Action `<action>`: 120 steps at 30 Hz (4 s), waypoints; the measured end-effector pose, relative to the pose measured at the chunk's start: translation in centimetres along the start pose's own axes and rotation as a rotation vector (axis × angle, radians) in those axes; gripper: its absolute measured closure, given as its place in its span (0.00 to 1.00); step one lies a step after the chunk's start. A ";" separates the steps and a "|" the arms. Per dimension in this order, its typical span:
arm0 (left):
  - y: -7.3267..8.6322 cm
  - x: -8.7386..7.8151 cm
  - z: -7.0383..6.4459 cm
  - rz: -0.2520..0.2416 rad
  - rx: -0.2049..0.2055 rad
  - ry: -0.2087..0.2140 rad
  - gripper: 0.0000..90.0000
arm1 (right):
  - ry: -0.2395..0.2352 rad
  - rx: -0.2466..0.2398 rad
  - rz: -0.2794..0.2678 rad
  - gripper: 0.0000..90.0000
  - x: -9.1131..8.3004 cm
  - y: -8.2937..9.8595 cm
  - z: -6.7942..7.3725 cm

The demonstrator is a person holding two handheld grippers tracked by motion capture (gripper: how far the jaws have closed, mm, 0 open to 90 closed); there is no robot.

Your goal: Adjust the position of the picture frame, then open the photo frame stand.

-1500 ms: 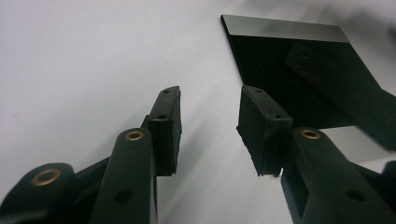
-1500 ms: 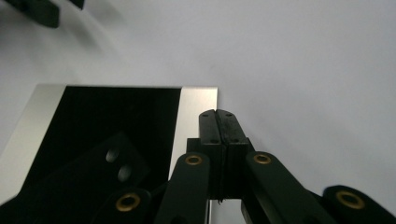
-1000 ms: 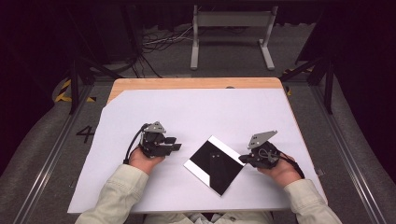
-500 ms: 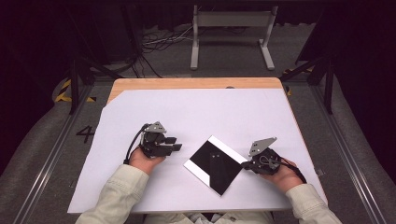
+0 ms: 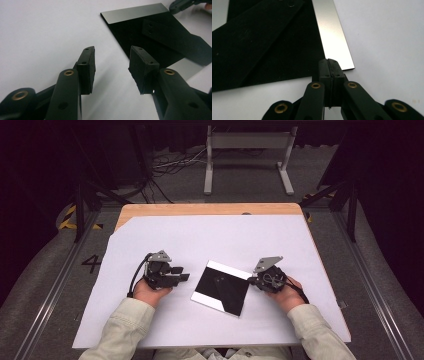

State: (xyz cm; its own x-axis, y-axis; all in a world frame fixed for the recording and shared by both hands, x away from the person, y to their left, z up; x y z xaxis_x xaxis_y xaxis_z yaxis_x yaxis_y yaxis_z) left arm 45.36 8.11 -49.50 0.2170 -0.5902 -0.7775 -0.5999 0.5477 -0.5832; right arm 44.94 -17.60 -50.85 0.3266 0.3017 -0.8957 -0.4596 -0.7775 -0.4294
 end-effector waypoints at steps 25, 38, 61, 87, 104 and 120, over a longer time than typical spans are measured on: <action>0.8 0.0 0.1 0.012 0.012 -0.018 0.63 | 0.009 0.036 -0.014 1.00 2.8 -5.5 -2.4; 0.8 -2.3 -1.5 -0.072 0.184 -0.127 0.58 | -0.064 0.098 -0.226 0.97 -3.2 -4.9 -1.3; 1.1 -5.4 0.2 -0.258 0.103 -0.176 0.53 | -0.101 0.199 -0.421 0.75 -7.9 -4.0 -1.5; 1.4 -4.6 0.1 -0.254 0.191 -0.187 0.51 | -0.081 0.018 -0.316 0.70 -7.6 -2.9 2.1; 1.5 -3.8 -0.1 -0.217 0.200 -0.187 0.51 | -0.089 -0.028 -0.252 0.71 -5.9 -2.0 3.6; 1.6 -3.6 -0.2 -0.203 0.197 -0.185 0.51 | -0.140 -0.060 -0.114 0.74 -3.5 -1.1 4.9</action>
State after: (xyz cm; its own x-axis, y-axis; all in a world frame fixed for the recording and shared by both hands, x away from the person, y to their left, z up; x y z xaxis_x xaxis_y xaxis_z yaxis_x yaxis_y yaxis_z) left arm 43.50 11.01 -47.61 0.4636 -0.5910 -0.6601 -0.3741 0.5448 -0.7505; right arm 40.24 -15.09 -47.83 0.2540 0.4604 -0.8506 -0.3746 -0.7640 -0.5254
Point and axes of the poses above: each handheld gripper's, and its own axes: x roughly forward along the jaws, y roughly out of its underside, z roughly to its left, the point moved 10 cm from there along x, roughly forward along the jaws, and after that the axes turned 13 degrees about z, right-handed, at the moved point
